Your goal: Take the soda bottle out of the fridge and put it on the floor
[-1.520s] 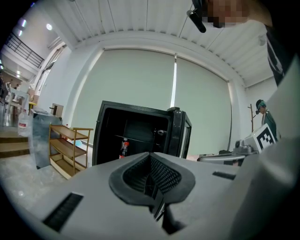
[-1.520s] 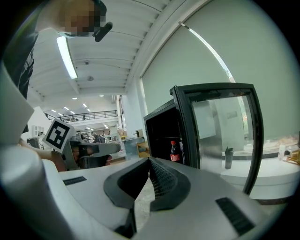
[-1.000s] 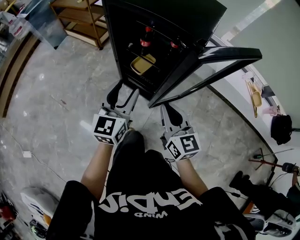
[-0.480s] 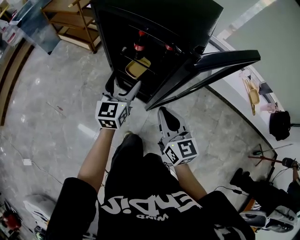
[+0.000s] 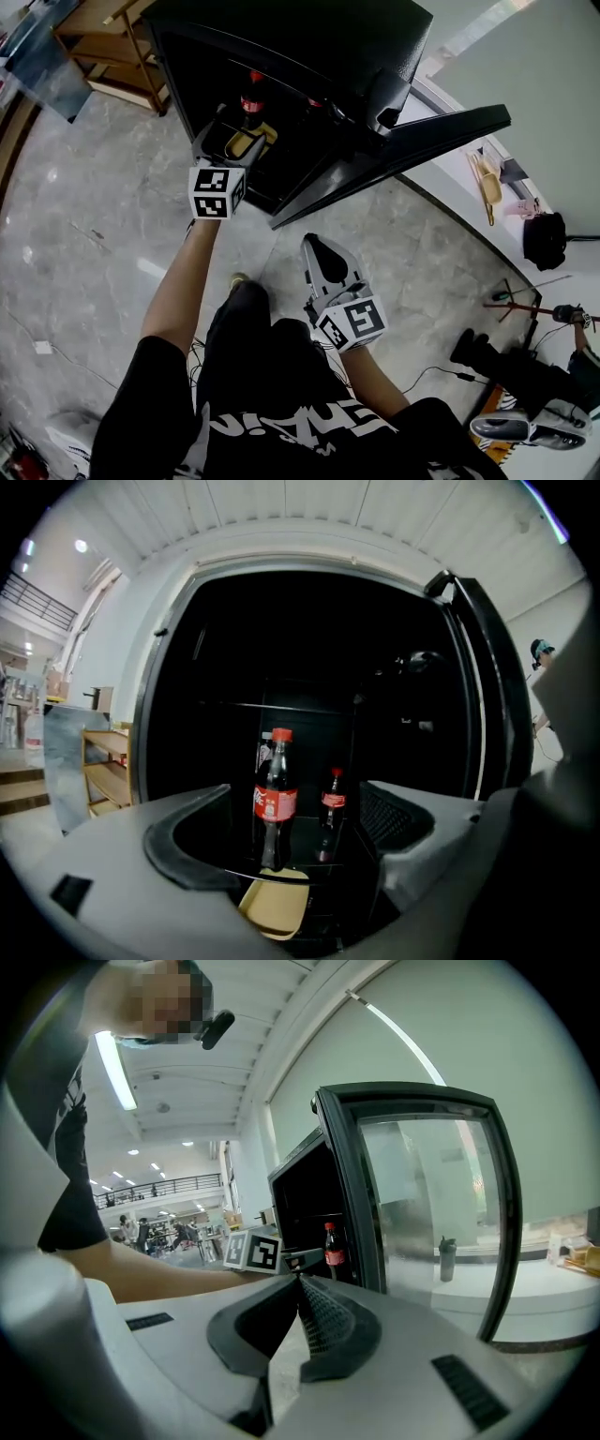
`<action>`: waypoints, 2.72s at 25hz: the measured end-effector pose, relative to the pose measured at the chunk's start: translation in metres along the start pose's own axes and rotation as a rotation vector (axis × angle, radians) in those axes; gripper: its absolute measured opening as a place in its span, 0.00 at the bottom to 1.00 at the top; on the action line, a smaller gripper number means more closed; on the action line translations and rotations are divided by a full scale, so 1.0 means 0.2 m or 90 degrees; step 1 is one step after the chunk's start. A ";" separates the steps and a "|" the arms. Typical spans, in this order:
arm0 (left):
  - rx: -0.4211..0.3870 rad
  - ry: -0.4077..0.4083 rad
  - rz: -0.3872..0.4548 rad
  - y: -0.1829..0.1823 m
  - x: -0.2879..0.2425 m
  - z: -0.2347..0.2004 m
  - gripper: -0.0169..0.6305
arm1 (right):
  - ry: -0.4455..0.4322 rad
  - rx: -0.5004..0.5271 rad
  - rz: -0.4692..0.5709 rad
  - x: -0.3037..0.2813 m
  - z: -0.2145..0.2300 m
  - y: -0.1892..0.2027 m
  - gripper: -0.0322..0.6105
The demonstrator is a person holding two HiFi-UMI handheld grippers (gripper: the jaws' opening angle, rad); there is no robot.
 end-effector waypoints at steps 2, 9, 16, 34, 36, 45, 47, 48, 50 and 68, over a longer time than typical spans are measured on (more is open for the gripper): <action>-0.005 0.000 -0.005 0.03 -0.09 -0.02 0.67 | 0.004 -0.004 -0.004 -0.01 0.01 0.02 0.09; -0.020 -0.016 -0.025 0.14 -0.36 -0.08 0.67 | 0.010 -0.022 -0.026 -0.03 0.00 0.08 0.09; -0.018 -0.015 -0.054 0.20 -0.57 -0.13 0.67 | 0.038 -0.031 -0.037 0.00 0.07 0.14 0.09; -0.039 -0.012 -0.076 0.20 -0.60 -0.14 0.51 | 0.087 -0.048 -0.055 0.10 0.11 0.15 0.09; -0.040 -0.007 -0.081 0.19 -0.56 -0.13 0.51 | 0.092 -0.051 -0.058 0.11 0.12 0.15 0.09; -0.050 -0.010 -0.059 0.03 -0.18 -0.12 0.51 | 0.038 -0.056 -0.062 0.08 0.10 0.18 0.09; -0.046 -0.013 -0.062 0.02 -0.07 -0.12 0.51 | 0.018 -0.059 -0.063 0.06 0.07 0.22 0.09; -0.042 -0.013 -0.064 0.01 -0.01 -0.12 0.51 | 0.011 -0.061 -0.063 0.05 0.07 0.25 0.09; -0.038 -0.016 -0.069 0.01 0.10 -0.12 0.51 | -0.006 -0.063 -0.063 0.02 0.05 0.29 0.09; -0.035 -0.062 -0.074 0.57 0.68 -0.27 0.51 | -0.147 -0.013 -0.062 -0.23 0.04 0.96 0.09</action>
Point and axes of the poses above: the fingertips, and each gripper's own axes: x backward along the fingers, z to its right, y out of its underside, the point moved 5 cm from there along x, backward along the fingers, and after that the axes turned 7 degrees about z, right-handed, at the moved point
